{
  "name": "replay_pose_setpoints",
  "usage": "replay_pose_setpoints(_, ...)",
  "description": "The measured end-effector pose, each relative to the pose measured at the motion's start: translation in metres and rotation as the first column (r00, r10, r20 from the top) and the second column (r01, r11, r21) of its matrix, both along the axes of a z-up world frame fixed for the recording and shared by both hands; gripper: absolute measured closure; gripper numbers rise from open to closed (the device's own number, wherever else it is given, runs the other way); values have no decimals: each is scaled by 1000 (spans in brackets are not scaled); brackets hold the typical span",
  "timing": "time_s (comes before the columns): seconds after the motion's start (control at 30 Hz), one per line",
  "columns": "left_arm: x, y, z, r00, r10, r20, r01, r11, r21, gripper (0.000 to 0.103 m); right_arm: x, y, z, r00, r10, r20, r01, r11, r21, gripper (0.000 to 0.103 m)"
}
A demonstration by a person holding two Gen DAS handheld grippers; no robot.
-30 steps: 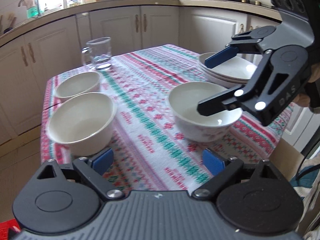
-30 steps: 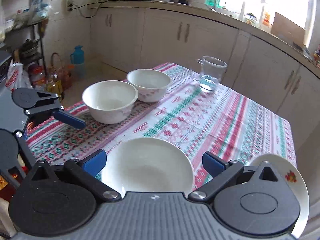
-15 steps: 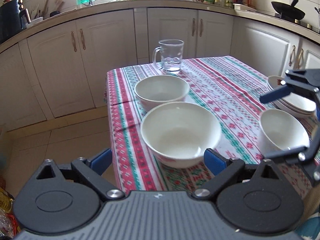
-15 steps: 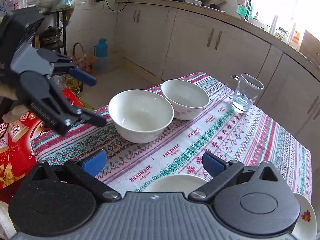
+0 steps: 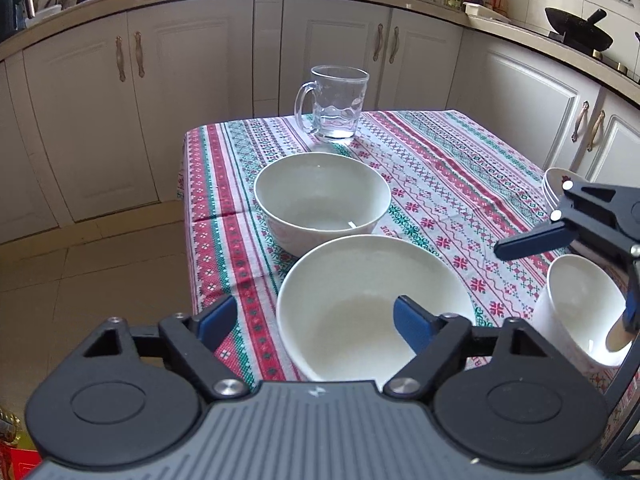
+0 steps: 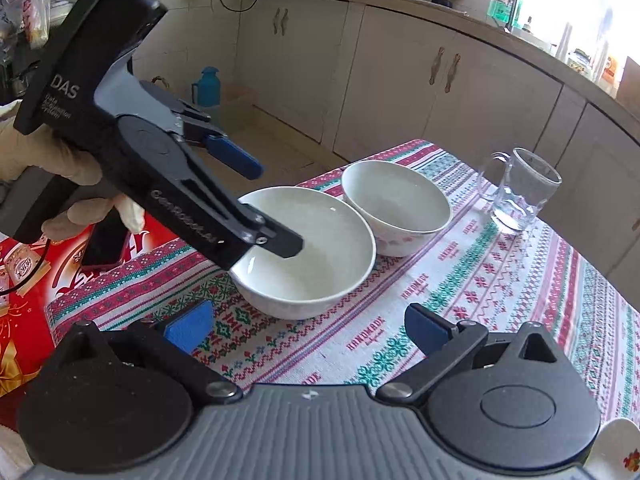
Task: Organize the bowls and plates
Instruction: 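Reach the left gripper to another white bowl and grasp its rim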
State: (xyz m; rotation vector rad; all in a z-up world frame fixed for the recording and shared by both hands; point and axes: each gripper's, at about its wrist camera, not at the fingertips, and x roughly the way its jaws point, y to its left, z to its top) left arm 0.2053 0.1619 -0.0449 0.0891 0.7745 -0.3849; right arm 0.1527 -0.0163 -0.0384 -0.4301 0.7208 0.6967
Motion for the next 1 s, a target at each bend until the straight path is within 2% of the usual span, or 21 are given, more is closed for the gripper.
replay_pose_setpoints(0.13,8,1,-3,999,-14,-34,13,999,-41,36,6,10,-5,1000,22,-9,-22,1000,-8,0)
replay_pose_setpoints(0.27,11,-1,-5,999,-26,-41,24,999,-47,36,12,17,-10,999,38,-22,-38,999,-20,2)
replay_pose_setpoints(0.43,13,-2,-5,998,-40,-50,37,998,-58,37,19,21,-15,998,46,-41,-47,998,-36,12)
replay_pose_setpoints(0.63,14,-2,-6,997,-47,-58,43,997,-71,44,22,21,-18,997,58,-54,-60,997,-40,22)
replay_pose_setpoints(1.0,15,-1,-6,997,-49,-60,45,996,-73,45,27,21,-18,997,56,-55,-58,998,-31,22)
